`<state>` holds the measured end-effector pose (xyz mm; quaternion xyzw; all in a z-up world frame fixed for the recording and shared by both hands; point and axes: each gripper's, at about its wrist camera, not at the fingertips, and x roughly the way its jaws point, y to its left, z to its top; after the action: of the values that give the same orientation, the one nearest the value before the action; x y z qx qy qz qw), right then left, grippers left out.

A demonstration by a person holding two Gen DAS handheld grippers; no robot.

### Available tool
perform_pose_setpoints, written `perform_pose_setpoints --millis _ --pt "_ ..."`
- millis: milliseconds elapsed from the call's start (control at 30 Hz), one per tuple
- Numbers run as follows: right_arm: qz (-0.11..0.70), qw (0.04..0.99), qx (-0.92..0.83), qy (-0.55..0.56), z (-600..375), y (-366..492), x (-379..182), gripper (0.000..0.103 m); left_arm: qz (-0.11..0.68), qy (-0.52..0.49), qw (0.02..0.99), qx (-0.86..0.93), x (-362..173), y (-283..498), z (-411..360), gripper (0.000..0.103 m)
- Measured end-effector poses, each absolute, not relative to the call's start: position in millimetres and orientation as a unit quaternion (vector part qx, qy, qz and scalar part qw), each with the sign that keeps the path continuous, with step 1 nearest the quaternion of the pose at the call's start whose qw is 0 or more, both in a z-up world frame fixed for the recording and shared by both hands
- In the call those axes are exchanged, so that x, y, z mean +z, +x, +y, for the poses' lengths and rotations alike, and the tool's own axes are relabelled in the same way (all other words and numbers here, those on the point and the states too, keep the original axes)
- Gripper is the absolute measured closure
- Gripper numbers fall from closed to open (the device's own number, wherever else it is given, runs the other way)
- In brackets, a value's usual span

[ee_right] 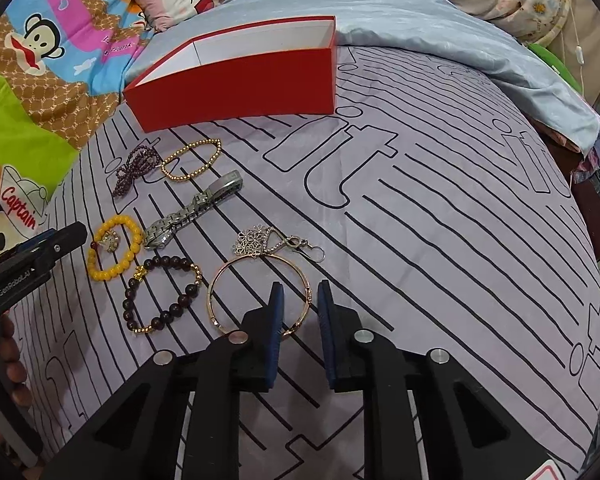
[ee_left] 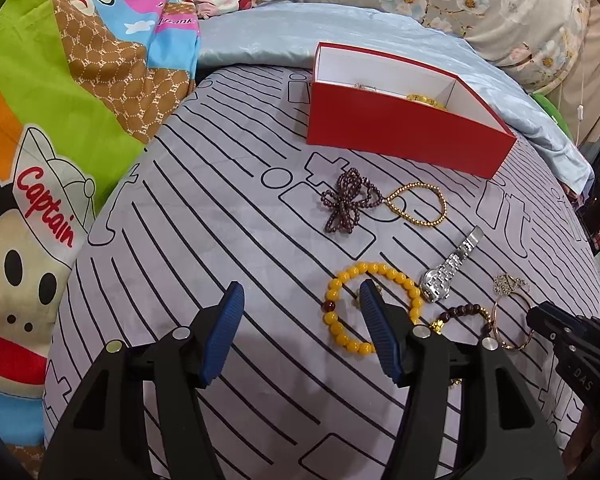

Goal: Organize jewelry

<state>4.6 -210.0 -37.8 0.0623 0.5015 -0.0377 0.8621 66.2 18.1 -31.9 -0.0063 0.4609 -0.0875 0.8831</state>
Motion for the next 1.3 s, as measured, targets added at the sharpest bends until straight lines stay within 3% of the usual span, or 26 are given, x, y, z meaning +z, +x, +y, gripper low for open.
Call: perform_pose_setpoints --millis 233,767,1000,1233,1300 --pt "0.500 0.864 -0.034 0.055 -206.9 5.0 -41.3 0.100 0.467 -0.010 0.880 -0.093 -35.4 64.6 17.2 0.045" --pt "0.499 0.863 -0.029 0.077 -209.2 -8.0 -33.2 0.101 0.464 -0.009 0.876 -0.128 -34.3 56.9 -1.2 0.046" --pt "0.496 0.864 -0.026 0.078 -208.2 -6.8 -29.0 0.101 0.465 -0.001 0.875 -0.137 -41.4 65.6 -14.2 0.056" --pt "0.496 0.864 -0.025 0.079 -208.3 -5.6 -28.6 0.100 0.472 0.006 0.871 -0.138 -49.1 70.5 -17.0 0.077" --pt "0.496 0.865 -0.025 0.079 -208.2 -5.6 -28.5 0.100 0.469 0.015 0.872 -0.138 -49.4 69.7 -18.5 0.078"
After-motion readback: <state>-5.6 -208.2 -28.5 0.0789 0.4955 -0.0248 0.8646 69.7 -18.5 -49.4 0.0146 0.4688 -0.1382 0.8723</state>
